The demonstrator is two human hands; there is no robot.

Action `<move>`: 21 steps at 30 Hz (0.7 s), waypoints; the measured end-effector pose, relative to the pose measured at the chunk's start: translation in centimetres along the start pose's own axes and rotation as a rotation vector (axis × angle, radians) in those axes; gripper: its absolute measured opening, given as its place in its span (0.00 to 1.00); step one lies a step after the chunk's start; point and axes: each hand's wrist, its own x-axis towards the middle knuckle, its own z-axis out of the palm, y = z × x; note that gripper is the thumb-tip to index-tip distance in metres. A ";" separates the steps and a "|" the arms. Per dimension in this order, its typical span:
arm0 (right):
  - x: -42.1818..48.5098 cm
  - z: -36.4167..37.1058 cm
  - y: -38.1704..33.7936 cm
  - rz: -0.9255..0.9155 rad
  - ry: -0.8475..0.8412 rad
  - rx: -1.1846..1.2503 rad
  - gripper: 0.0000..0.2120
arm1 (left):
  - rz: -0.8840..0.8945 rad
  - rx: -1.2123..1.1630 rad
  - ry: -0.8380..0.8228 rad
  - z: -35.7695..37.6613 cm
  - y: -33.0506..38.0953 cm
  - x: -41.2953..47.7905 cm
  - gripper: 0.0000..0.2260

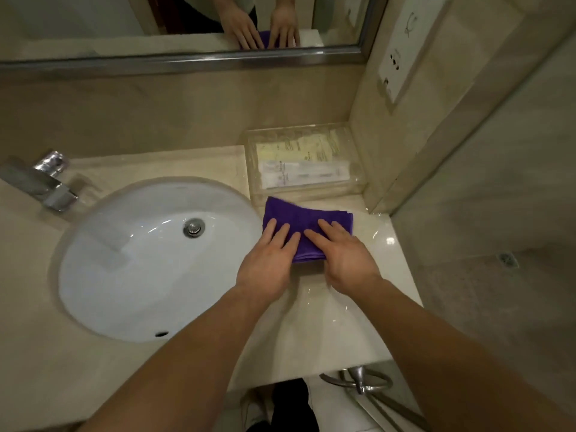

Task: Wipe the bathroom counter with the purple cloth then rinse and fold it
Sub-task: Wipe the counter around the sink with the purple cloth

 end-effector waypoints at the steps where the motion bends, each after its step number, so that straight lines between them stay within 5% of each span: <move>1: -0.7 0.9 0.0 0.014 -0.035 -0.013 0.36 | 0.010 0.014 -0.011 0.9 0.0 -0.5 0.33; 14: -5.8 3.0 -0.5 0.025 -0.151 -0.025 0.30 | 0.025 -0.028 -0.198 4.0 -0.6 -4.8 0.29; 21: -7.4 2.3 0.0 -0.032 -0.132 -0.077 0.30 | -0.056 0.002 0.029 3.1 1.8 -4.5 0.20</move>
